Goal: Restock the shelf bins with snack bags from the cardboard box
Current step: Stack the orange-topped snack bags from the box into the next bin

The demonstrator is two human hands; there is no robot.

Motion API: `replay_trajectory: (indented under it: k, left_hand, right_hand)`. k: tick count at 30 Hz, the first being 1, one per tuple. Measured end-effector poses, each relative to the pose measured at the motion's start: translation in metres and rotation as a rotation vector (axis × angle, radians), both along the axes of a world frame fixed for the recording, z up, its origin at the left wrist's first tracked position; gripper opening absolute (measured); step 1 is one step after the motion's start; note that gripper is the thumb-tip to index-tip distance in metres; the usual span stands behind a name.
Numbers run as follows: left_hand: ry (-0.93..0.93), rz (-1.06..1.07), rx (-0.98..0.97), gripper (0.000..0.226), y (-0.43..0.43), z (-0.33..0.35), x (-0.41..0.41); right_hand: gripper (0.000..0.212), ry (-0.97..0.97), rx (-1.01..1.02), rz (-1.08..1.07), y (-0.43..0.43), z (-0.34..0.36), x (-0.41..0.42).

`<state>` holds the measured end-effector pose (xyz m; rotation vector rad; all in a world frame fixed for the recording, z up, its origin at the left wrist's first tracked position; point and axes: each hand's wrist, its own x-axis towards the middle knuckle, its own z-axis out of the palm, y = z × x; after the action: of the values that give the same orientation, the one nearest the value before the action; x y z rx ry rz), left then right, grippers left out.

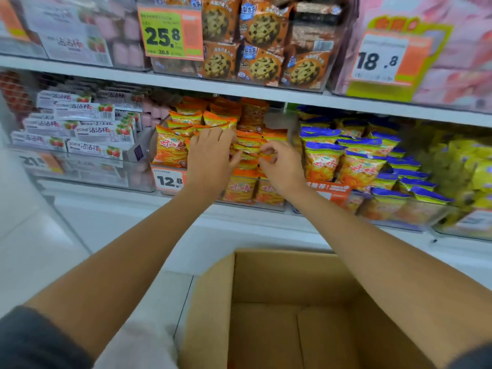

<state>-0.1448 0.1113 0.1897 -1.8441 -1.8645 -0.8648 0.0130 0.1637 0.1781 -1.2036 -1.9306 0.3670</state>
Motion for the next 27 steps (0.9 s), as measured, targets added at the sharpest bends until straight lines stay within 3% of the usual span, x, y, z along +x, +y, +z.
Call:
replay_trajectory:
  k: [3, 6, 11, 18, 23, 27]
  left_hand:
    - [-0.190, -0.095, -0.159, 0.016, -0.031, -0.014, 0.030]
    - [-0.358, -0.168, -0.340, 0.010, -0.058, -0.050, 0.061]
    - [-0.410, -0.228, -0.734, 0.011, -0.087, -0.138, 0.107]
    - [-0.398, -0.297, -1.340, 0.038, -0.128, -0.260, 0.151]
    - [-0.184, -0.294, -1.897, 0.084, -0.168, -0.324, 0.155]
    - [0.006, -0.267, -2.064, 0.079, -0.191, -0.355, 0.151]
  right_hand:
    - [0.014, 0.045, -0.053, 0.056, -0.034, -0.008, 0.027]
    - [0.011, -0.052, -0.159, 0.111, -0.068, -0.034, 0.060]
    - [0.015, -0.255, -0.456, 0.145, -0.110, -0.120, 0.130]
    - [0.018, -0.525, -0.945, 0.272, -0.166, -0.259, 0.202]
    - [0.014, -0.616, -1.162, 0.344, -0.187, -0.331, 0.230]
    - [0.023, -0.583, -1.198, 0.336, -0.192, -0.350, 0.236]
